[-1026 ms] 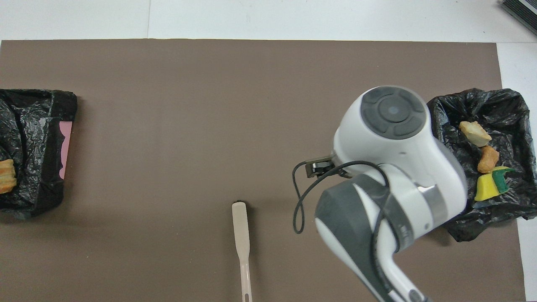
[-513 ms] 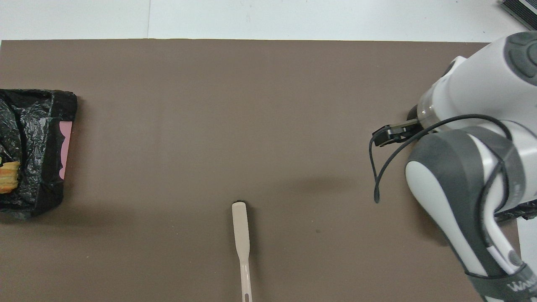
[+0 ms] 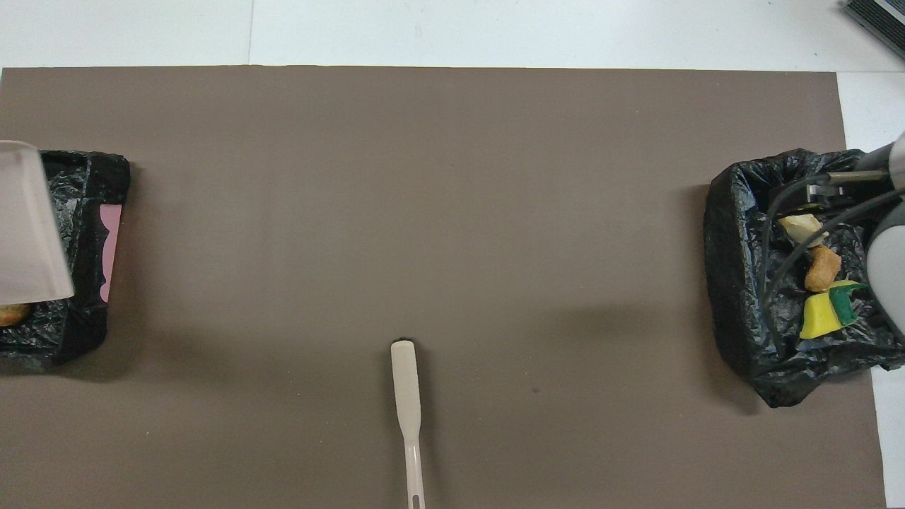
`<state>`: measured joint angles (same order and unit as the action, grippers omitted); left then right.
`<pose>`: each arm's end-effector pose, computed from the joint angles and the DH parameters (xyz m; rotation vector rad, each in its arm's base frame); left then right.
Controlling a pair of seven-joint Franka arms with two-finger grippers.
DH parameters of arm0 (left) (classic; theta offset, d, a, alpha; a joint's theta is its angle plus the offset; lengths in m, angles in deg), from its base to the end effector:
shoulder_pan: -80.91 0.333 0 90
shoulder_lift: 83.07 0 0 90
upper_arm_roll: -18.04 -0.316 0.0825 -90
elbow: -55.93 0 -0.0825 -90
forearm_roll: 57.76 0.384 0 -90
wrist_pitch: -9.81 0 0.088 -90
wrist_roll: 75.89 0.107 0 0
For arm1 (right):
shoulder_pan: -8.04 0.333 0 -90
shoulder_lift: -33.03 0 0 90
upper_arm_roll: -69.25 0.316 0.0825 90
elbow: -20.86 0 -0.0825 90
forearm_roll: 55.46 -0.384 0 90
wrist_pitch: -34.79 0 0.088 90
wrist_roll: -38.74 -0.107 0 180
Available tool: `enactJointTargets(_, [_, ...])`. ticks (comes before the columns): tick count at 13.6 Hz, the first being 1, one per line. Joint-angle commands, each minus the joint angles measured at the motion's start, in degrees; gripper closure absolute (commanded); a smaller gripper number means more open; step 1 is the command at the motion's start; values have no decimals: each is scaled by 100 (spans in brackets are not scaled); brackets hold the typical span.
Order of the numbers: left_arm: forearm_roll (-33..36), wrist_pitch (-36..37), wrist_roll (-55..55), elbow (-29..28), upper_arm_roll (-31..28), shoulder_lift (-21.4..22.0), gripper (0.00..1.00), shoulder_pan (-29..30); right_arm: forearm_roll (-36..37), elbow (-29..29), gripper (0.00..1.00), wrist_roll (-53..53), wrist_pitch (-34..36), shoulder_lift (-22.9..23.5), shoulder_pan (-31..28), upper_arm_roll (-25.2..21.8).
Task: Sweep and dump trash in bin
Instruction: 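Return the dustpan to the table center with the left gripper and release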
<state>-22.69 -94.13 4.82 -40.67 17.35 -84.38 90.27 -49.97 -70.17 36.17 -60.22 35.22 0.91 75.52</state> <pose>0.5650 0.1483 0.5936 -2.0319 1.6315 0.4792 0.5736 -0.0192 0.6028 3.0492 -0.0810 0.0501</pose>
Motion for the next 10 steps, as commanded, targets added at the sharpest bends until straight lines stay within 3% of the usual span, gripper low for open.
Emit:
enactJointTargets(1, [-771, 76, -1017, -446, -72, 167, 100, -452, -179, -160, 0, -155, 220, -368, -8, -2])
enactJointTargets(5, [-1659, -99, -3459, -702, -72, 0, 100, -1172, -523, -625, 0, -191, 123, -667, -95, -20])
enactJointTargets(10, [-2697, -416, -6141, -685, -72, -185, 100, -1928, -620, -530, 0, -191, 211, -633, -78, -11])
